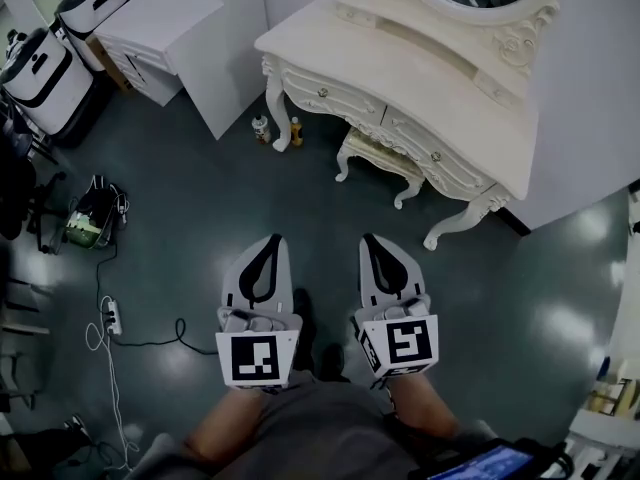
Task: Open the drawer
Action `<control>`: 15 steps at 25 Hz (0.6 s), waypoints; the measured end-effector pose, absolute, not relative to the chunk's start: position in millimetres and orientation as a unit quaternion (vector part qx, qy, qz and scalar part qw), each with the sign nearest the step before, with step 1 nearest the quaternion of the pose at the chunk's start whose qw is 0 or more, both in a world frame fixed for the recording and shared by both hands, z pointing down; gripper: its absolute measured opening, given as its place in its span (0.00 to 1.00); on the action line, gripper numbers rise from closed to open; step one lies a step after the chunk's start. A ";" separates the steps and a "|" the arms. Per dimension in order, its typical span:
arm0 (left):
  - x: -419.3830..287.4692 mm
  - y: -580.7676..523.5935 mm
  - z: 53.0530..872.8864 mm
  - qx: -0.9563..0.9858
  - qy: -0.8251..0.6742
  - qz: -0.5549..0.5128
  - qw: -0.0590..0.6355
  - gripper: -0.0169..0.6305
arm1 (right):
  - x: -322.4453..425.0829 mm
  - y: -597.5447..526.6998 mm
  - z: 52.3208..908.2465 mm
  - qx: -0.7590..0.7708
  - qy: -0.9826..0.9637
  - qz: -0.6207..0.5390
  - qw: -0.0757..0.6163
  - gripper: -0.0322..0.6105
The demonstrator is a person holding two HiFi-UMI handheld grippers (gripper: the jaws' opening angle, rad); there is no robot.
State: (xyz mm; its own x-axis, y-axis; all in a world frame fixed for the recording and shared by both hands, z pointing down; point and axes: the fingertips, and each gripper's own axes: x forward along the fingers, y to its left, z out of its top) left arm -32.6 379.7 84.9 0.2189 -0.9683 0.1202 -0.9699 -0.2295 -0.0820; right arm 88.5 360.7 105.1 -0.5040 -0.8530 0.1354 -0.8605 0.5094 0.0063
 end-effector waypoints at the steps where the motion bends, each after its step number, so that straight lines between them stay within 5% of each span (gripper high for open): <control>1: -37.9 368.7 87.1 0.782 -0.619 0.072 0.008 0.05 | 82.1 350.0 107.3 0.494 -0.867 0.032 0.062 0.07; 15: -93.1 244.6 51.0 0.807 -0.589 0.041 -0.022 0.05 | 26.6 234.2 64.5 0.525 -0.850 -0.004 0.056 0.07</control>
